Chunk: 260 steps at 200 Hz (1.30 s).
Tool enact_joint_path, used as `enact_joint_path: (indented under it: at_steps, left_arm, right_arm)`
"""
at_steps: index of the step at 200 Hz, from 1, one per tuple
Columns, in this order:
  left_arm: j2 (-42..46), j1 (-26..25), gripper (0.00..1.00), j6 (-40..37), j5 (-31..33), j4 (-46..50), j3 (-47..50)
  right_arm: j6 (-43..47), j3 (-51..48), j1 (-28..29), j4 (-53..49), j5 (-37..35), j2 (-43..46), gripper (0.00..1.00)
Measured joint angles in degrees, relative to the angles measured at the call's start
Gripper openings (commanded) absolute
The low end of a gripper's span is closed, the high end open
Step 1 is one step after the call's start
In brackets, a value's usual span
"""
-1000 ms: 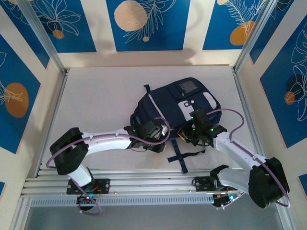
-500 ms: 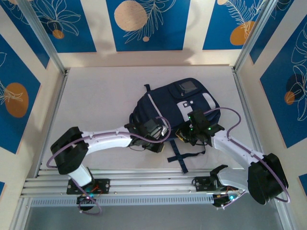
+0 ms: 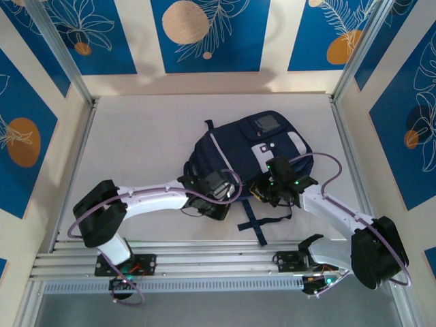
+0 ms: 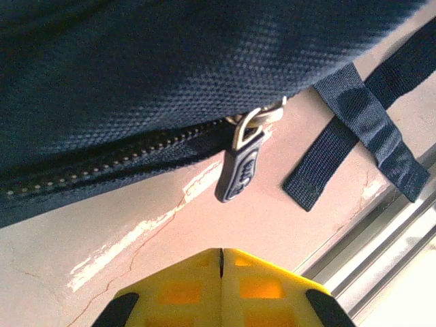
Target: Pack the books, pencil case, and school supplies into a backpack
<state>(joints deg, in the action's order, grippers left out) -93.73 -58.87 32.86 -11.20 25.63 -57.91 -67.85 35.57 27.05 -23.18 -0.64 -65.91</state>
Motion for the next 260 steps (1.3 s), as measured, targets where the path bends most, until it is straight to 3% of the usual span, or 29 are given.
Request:
enact_joint_path:
  at_steps: [30, 63, 87, 111, 161, 260]
  left_arm:
    - [0.0, 0.0, 0.0, 0.07, -0.61, -0.33, 0.13]
    - [1.16, 0.02, 0.3, 1.05, -0.79, -2.54, 1.79]
    - [8.26, 0.66, 0.51, 3.06, -0.9, -7.37, 8.22]
    - [15.32, 1.99, 0.61, 6.69, -1.95, -13.84, 13.99]
    - [12.81, 2.47, 0.63, 10.84, -4.57, -24.33, 16.65]
    - [1.6, 2.51, 0.47, 12.31, -6.45, -31.21, 13.88]
  right_arm:
    - [0.0, -0.04, 0.0, 0.07, 0.02, 0.0, 0.0]
    - [-0.04, -0.37, 0.0, 0.68, 0.02, 0.04, 0.0]
    - [-0.66, -1.25, -0.07, 1.77, 0.04, 0.35, 0.0]
    - [-1.18, -1.99, -0.42, 2.75, 0.7, 0.98, 0.0]
    - [-2.43, -2.29, -0.92, 3.45, 1.77, 0.98, 0.0]
    - [-3.5, -2.34, -1.25, 3.67, 2.43, 1.29, 0.0]
